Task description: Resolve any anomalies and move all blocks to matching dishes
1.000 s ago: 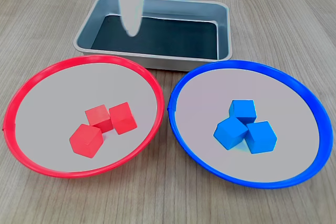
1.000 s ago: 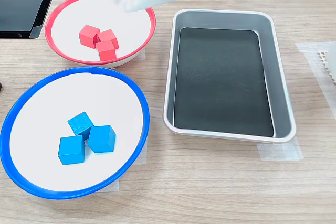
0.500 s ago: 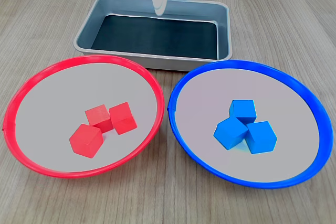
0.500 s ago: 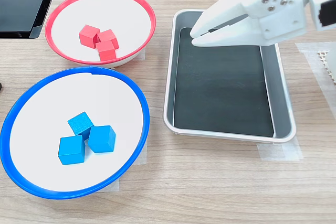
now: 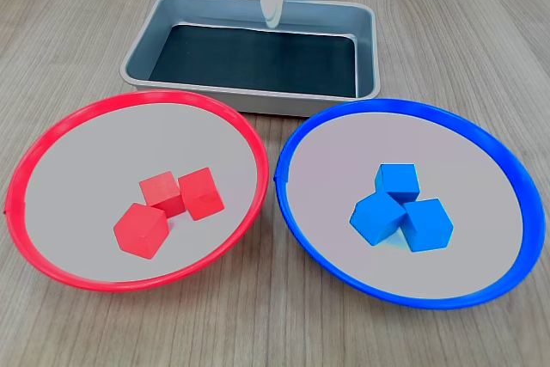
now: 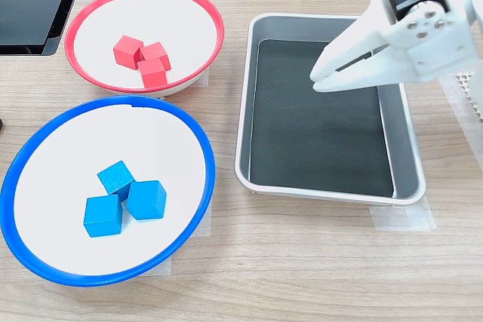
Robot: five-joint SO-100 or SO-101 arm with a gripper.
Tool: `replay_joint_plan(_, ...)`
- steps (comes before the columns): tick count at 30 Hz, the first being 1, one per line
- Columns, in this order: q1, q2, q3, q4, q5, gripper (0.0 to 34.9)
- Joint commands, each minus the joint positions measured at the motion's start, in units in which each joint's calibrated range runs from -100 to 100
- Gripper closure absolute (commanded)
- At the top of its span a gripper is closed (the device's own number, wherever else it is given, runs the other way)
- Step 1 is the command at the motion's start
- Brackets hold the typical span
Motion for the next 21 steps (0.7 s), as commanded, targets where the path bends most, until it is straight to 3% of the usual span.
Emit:
replay_joint_plan(1, -0.06, -1.11, 0.00, 1.34, 0.20, 34.8)
replay_joint_plan(21, -0.25, -1.11, 0.00, 1.34, 0.34, 34.6)
